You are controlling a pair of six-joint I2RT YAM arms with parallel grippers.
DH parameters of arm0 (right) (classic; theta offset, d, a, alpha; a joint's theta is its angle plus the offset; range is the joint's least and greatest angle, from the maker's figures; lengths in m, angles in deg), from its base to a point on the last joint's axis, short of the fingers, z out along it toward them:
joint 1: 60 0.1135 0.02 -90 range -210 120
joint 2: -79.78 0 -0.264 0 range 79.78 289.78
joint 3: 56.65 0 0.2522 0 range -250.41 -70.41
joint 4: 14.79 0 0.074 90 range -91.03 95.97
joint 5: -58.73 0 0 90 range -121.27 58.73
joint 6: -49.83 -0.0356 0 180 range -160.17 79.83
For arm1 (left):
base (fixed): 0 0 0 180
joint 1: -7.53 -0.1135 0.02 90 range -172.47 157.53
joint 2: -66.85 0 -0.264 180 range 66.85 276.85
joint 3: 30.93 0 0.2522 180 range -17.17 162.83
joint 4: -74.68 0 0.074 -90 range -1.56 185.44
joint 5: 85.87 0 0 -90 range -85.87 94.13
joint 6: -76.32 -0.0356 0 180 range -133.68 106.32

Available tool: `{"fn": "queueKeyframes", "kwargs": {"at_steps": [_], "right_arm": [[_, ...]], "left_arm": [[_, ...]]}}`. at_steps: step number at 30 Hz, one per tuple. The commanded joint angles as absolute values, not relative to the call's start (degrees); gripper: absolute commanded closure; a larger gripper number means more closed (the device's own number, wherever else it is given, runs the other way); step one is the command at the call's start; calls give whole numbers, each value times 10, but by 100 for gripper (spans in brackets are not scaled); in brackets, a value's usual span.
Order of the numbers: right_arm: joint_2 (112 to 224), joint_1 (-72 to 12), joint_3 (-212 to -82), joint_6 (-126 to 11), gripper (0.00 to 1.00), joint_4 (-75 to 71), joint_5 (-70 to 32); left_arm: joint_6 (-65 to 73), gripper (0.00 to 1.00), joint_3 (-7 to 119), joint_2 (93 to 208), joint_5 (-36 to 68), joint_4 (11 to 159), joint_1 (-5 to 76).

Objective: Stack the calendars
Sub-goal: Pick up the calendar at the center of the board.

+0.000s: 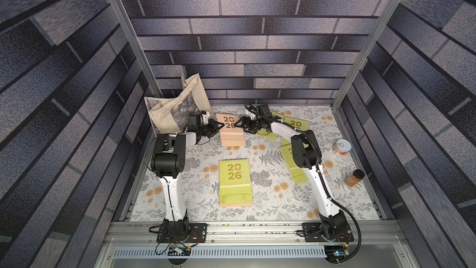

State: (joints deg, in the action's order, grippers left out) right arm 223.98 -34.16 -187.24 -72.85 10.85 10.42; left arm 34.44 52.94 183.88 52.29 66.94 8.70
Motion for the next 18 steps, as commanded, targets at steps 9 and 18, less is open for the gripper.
{"fn": "queueKeyframes", "kwargs": {"at_steps": [9,18], "right_arm": [[1995,-376,-1697,-627,11,114,176],[1818,-377,-1521,-715,11,-64,252]], "left_arm": [[266,100,513,1625,660,745,67],[252,100,384,1470,693,708,60]]}}
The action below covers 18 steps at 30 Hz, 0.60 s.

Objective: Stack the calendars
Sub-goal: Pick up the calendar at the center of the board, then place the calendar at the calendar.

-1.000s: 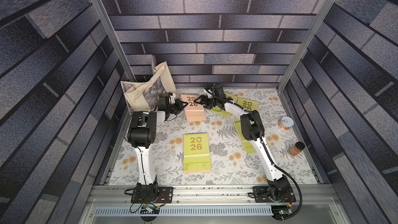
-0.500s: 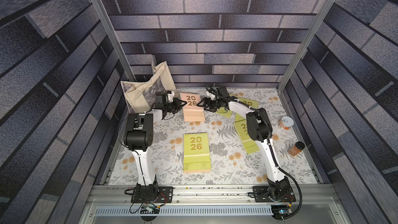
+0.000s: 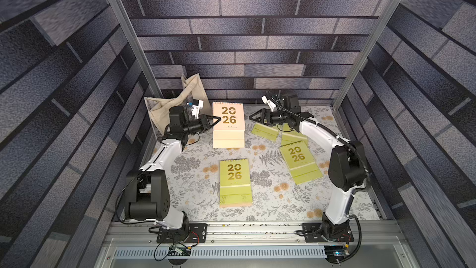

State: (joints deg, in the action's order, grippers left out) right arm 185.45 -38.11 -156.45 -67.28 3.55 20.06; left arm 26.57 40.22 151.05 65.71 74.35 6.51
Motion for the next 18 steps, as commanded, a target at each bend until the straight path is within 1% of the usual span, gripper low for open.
{"fn": "queueKeyframes", "kwargs": {"at_steps": [1,4,8,13,18], "right_arm": [[1802,-376,-1504,-721,11,-81,260],[1774,-372,-1468,-712,10,-90,276],[1747,-354,-1420,-713,10,-108,273],[1737,-316,-1393,-713,10,-143,266],[1730,-310,-1378,-748,10,-218,268]], "left_arm": [[254,100,375,1457,699,702,62],[258,100,356,1419,707,695,64],[269,100,336,1382,701,681,69],[313,100,320,1374,703,628,86],[326,100,308,1371,699,606,108]]}}
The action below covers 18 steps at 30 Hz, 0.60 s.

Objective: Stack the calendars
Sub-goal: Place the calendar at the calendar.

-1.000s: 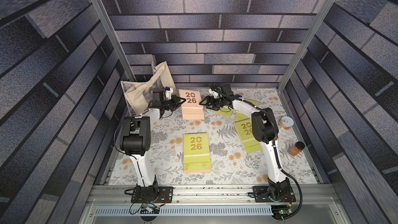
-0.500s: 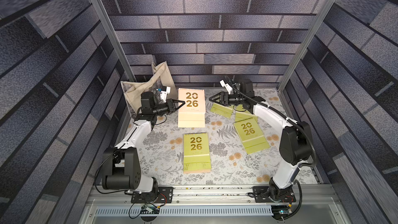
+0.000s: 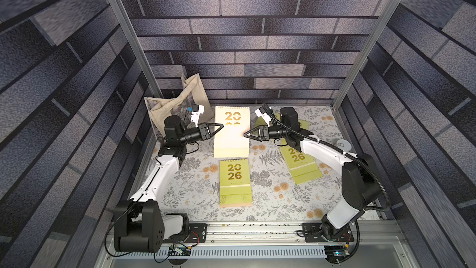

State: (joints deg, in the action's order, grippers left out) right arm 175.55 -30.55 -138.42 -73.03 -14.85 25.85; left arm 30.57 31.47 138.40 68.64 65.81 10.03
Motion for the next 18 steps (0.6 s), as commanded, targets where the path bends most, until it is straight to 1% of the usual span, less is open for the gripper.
{"fn": "queueKeyframes", "kwargs": {"at_steps": [1,4,8,11,13,14,16,18], "right_arm": [[1730,-310,-1380,-745,10,-215,269],[1733,-310,-1380,-738,10,-220,275],[1743,-311,-1382,-747,11,-254,284],[1750,-311,-1384,-773,15,-296,299],[1754,-312,-1389,-778,23,-303,308],[1755,-313,-1389,-784,29,-312,309],[1756,-316,-1387,-798,47,-334,311],[1758,-318,-1387,-810,60,-349,313]], "left_arm": [[332,100,305,1370,700,598,109],[347,100,299,1366,710,573,112],[342,100,299,1362,719,574,117],[339,100,298,1362,719,572,117],[343,100,298,1364,721,561,118],[344,100,298,1365,722,558,118],[347,100,301,1367,723,552,118],[348,100,304,1368,722,551,118]]}}
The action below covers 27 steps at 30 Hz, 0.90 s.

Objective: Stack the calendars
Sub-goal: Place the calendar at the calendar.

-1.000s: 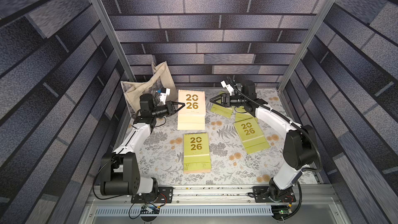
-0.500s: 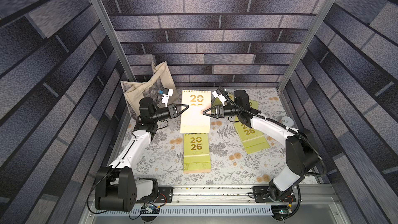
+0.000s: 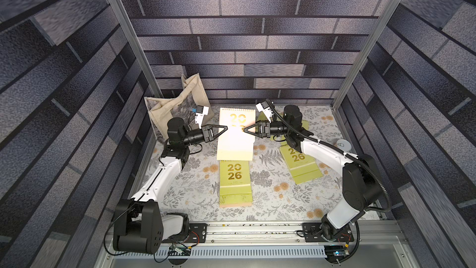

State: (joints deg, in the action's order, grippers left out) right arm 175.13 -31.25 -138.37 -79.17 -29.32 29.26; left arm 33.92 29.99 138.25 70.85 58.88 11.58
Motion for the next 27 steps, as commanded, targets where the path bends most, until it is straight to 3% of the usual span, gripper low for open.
{"fn": "queueKeyframes", "kwargs": {"at_steps": [1,11,13,14,16,17,21,27], "right_arm": [[1761,-319,-1385,-815,66,-356,313],[1773,-324,-1380,-864,100,-420,313],[1772,-324,-1383,-870,100,-423,316],[1771,-324,-1384,-869,100,-421,318],[1771,-324,-1391,-867,100,-402,325],[1772,-325,-1395,-865,100,-386,331],[1766,-330,-1388,-862,100,-368,348],[1752,-333,-1386,-830,100,-316,361]], "left_arm": [[349,100,305,1369,722,550,118],[356,100,305,1379,718,533,126],[354,99,305,1382,718,534,125],[353,89,306,1382,720,535,124],[346,44,309,1380,723,544,121],[340,36,312,1379,728,553,119],[293,28,340,1372,745,622,112],[252,26,364,1366,758,688,107]]}}
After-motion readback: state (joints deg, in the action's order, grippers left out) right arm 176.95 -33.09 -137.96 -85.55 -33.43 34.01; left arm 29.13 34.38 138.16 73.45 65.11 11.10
